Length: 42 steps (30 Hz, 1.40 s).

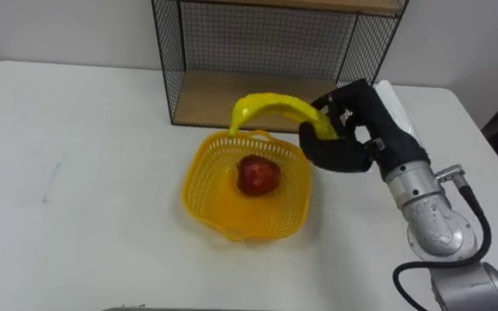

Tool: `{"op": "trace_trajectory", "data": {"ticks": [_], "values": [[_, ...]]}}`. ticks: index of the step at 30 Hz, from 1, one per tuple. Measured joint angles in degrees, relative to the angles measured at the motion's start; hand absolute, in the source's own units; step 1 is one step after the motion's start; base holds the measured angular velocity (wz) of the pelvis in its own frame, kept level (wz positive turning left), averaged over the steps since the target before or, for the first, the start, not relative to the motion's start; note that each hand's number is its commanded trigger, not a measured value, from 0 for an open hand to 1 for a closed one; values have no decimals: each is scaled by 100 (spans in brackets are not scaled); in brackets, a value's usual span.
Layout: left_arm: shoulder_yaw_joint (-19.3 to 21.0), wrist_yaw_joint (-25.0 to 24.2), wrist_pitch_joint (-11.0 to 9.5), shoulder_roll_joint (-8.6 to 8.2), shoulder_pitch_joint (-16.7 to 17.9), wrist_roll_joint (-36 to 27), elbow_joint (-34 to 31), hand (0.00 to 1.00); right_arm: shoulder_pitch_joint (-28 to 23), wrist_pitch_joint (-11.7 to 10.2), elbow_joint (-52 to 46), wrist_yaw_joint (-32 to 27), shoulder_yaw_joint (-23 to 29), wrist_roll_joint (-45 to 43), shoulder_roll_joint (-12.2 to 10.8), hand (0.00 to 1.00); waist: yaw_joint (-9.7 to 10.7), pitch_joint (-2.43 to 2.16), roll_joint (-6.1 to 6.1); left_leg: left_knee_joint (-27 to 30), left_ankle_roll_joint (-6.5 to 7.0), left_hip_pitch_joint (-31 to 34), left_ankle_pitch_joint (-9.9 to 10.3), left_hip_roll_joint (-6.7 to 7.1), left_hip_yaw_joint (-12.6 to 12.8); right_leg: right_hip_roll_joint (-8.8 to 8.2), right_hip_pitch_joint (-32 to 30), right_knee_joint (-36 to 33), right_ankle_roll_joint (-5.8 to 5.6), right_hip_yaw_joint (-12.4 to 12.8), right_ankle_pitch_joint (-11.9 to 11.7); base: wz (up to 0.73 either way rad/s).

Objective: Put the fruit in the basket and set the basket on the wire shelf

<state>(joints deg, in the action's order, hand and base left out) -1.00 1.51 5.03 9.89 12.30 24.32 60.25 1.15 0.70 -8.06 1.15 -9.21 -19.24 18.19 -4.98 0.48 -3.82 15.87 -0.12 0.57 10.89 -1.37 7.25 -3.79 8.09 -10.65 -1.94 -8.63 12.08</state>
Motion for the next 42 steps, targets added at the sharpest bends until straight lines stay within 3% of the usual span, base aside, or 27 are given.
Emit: {"op": "trace_trajectory", "data": {"ticks": [7, 9, 10, 16, 29, 42], "values": [[-52, -99, -42, 3, -200, 0, 55, 0, 2, 0, -1, 435, -90, -398, -2, 100, -4, -4, 36, 34, 0, 95, 0, 1, -24, 5, -63, 1, 0, -25, 0, 2], [-108, -100, -42, 13, -221, 1, 56, 0, 2, 0, -11, 510, -90, -402, -1, 16, -19, -8, 47, 39, 0, 127, 0, -2, -20, 8, -96, -1, 0, -27, 0, 0], [-151, -107, -42, 13, -250, 4, 56, 0, 2, 0, -27, 548, -91, -414, -1, 0, -22, -11, 51, 58, 0, 168, 0, -4, -19, 9, -132, -1, 1, -28, 0, 0], [-253, -136, -86, 31, -306, -1, 51, 0, 4, 14, -82, 734, -340, -426, 0, 0, -40, -23, 27, 78, 1, 172, -1, -4, -16, 8, -154, -2, 5, -17, -3, 0], [-265, -107, -94, 33, -380, -2, 59, 0, 4, 49, -86, 793, -368, -397, 1, 0, -139, -8, 33, 88, 0, 200, 0, -4, -27, 8, -168, -4, 6, -18, -3, 0], [-367, -86, -94, 34, -343, -11, 98, 0, -201, 68, -87, 811, -365, 111, -3, 0, -22, -19, 38, 155, 2, 256, 0, -2, -100, 12, -156, -7, 11, -102, -7, 3]]}}
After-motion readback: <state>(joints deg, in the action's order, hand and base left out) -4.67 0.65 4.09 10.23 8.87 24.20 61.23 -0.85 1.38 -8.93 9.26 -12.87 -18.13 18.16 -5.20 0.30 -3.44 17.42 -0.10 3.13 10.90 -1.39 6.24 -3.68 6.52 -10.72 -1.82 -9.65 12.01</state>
